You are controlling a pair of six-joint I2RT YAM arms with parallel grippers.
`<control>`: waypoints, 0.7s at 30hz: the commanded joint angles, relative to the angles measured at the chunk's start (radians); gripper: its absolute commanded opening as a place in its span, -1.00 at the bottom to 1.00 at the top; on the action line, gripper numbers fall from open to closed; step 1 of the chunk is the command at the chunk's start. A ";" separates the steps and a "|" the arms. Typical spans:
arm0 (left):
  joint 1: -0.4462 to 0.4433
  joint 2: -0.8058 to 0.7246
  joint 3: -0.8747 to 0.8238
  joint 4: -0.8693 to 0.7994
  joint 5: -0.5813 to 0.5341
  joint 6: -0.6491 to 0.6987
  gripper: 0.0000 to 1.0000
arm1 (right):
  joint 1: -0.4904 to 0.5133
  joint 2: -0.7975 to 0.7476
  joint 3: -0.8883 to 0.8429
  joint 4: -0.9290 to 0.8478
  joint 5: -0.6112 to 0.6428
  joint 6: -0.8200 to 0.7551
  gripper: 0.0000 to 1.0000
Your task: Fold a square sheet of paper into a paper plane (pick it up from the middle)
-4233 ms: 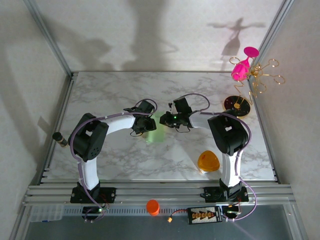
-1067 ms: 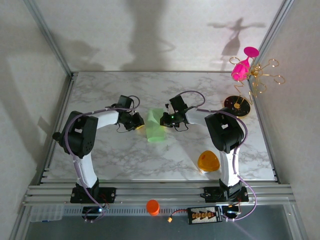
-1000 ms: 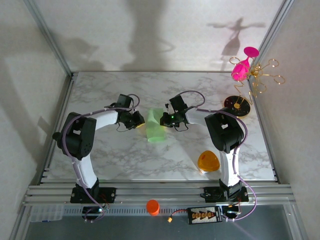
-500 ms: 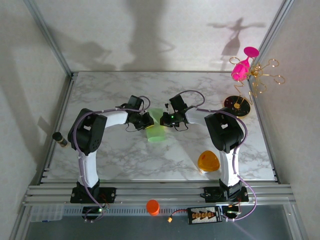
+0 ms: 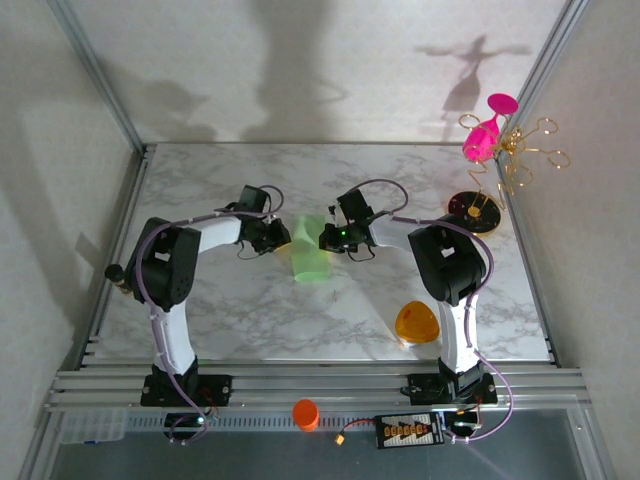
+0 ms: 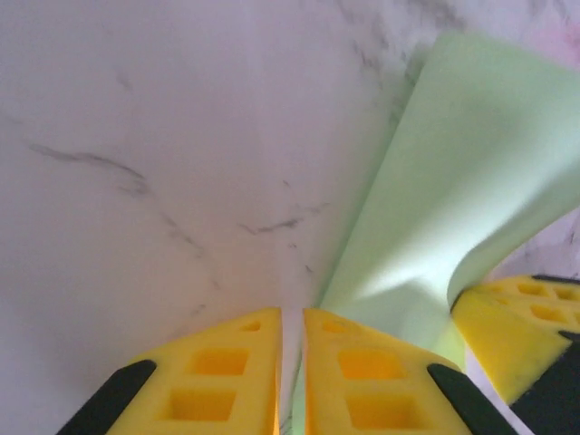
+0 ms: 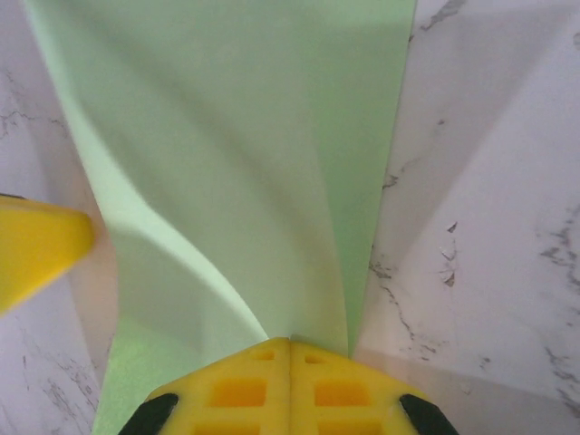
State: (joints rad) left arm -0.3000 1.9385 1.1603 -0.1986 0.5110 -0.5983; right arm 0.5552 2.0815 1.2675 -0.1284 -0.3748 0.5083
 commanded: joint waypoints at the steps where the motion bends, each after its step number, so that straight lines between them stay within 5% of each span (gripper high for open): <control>1: -0.037 -0.084 -0.008 0.049 -0.034 -0.007 -0.69 | -0.021 0.144 -0.073 -0.222 0.277 -0.027 -0.90; 10: -0.102 0.024 0.008 0.198 -0.003 -0.080 -0.71 | -0.021 0.154 -0.080 -0.214 0.264 -0.021 -0.90; 21: -0.015 0.071 -0.069 0.228 -0.094 -0.127 -0.70 | -0.022 0.152 -0.104 -0.223 0.296 -0.032 -0.91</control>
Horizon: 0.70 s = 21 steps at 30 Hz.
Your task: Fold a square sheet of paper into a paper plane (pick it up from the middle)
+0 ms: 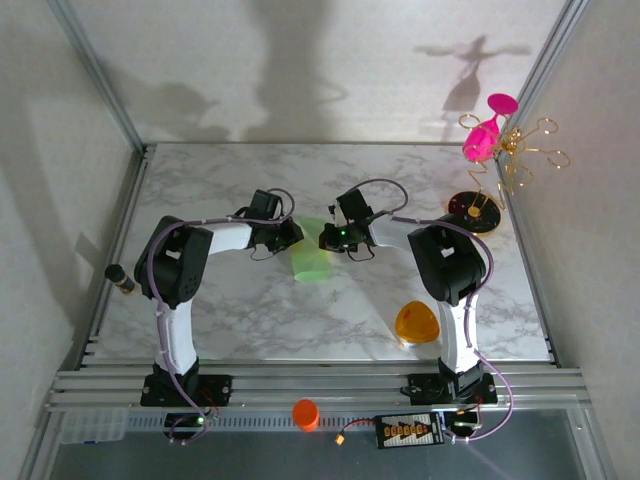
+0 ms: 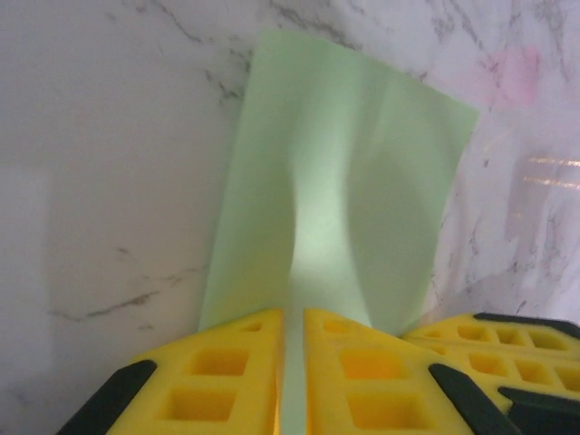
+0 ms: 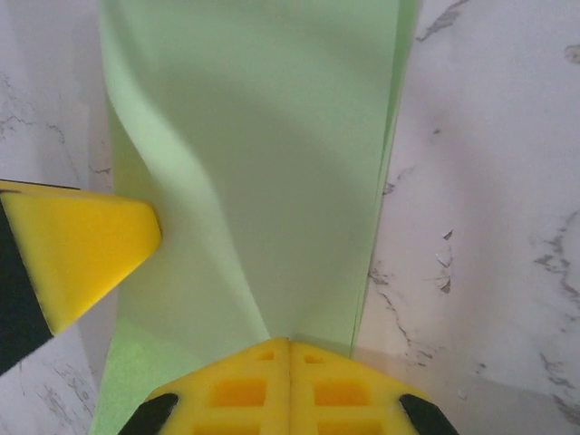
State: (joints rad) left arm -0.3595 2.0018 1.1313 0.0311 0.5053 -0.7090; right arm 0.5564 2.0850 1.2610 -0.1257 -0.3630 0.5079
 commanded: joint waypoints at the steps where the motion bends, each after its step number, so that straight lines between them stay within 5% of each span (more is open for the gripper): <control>1: 0.060 0.002 -0.052 0.002 -0.097 -0.017 -0.69 | -0.023 0.150 -0.098 -0.224 0.288 -0.035 -0.91; 9: 0.117 -0.079 -0.044 0.000 -0.106 0.010 -0.71 | -0.024 0.155 -0.109 -0.219 0.300 -0.044 -0.92; 17: -0.004 -0.131 -0.081 0.261 -0.027 -0.137 -0.73 | -0.023 0.158 -0.120 -0.203 0.291 -0.036 -0.92; 21: -0.033 -0.057 -0.037 0.242 -0.039 -0.145 -0.73 | -0.024 0.154 -0.135 -0.195 0.286 -0.029 -0.92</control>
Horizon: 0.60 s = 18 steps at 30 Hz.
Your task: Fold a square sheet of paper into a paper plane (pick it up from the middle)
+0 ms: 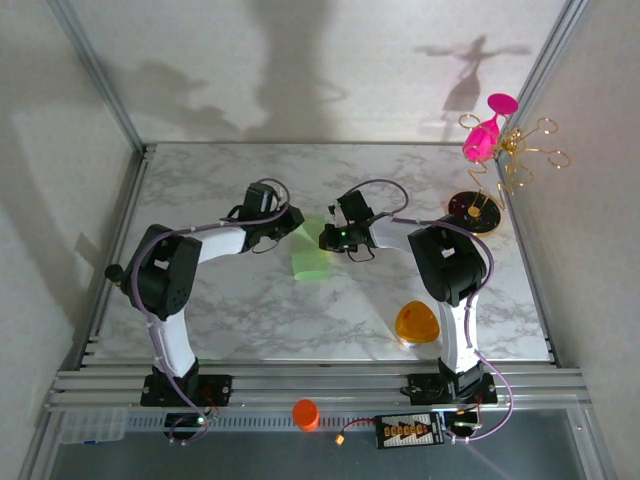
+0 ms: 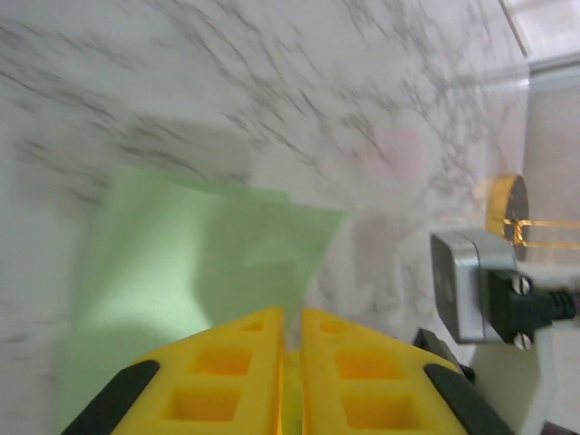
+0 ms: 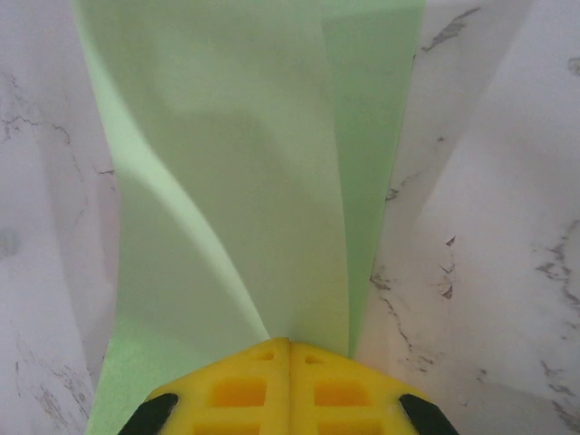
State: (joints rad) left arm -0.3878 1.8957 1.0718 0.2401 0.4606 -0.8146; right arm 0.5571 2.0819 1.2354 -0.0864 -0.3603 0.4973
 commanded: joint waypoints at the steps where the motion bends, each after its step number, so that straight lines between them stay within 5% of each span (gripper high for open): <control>1: -0.004 0.065 0.034 0.025 0.005 -0.041 -0.73 | -0.025 0.156 -0.113 -0.234 0.285 -0.017 -0.92; 8: 0.012 0.154 0.118 -0.112 -0.064 0.010 -0.71 | -0.024 0.152 -0.121 -0.229 0.285 -0.020 -0.92; 18: 0.093 0.168 0.064 -0.103 -0.157 -0.011 -0.70 | -0.021 0.158 -0.136 -0.244 0.371 -0.014 -0.92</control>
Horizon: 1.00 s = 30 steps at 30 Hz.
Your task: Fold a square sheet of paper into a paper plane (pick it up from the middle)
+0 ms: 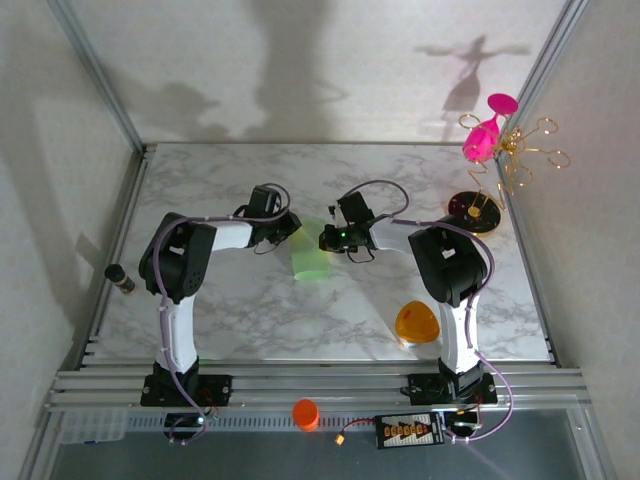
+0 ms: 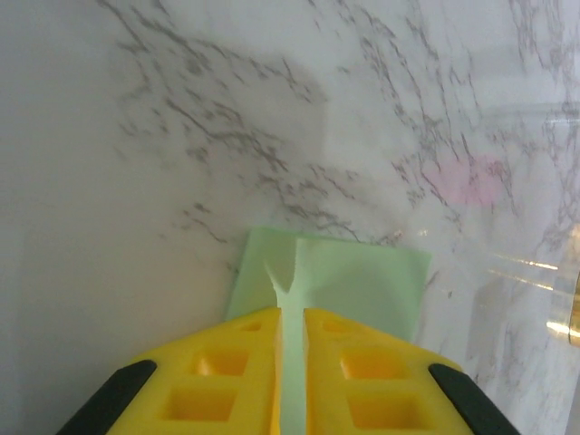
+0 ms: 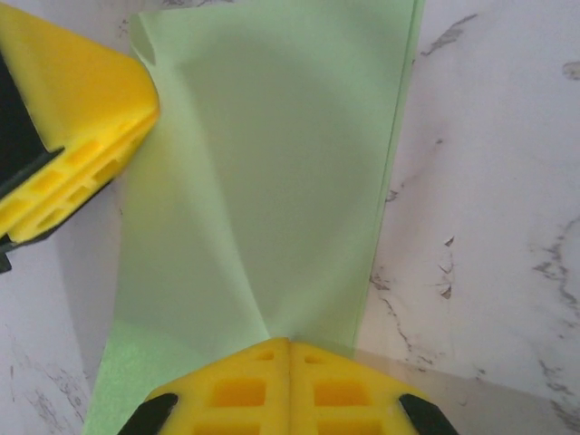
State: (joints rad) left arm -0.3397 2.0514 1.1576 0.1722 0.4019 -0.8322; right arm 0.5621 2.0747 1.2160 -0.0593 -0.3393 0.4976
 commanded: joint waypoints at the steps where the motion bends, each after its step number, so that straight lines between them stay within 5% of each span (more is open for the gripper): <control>1: 0.060 0.011 -0.021 -0.037 -0.101 0.010 -0.70 | -0.025 0.164 -0.121 -0.271 0.355 -0.014 -0.92; 7: 0.098 0.021 0.040 -0.050 -0.081 0.049 -0.71 | -0.026 0.163 -0.131 -0.257 0.343 -0.015 -0.92; 15: -0.001 -0.115 -0.018 0.022 -0.050 -0.057 -0.72 | -0.024 0.164 -0.123 -0.257 0.328 -0.010 -0.92; 22: -0.041 0.009 0.055 0.029 0.008 -0.098 -0.74 | -0.025 0.160 -0.135 -0.250 0.324 -0.008 -0.92; 30: -0.006 0.076 0.111 -0.063 -0.102 -0.067 -0.75 | -0.024 0.148 -0.152 -0.247 0.328 -0.007 -0.92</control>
State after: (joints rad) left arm -0.3740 2.1105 1.2465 0.1627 0.3714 -0.9096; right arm 0.5694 2.0613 1.1828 -0.0101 -0.3145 0.5014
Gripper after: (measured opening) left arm 0.125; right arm 0.059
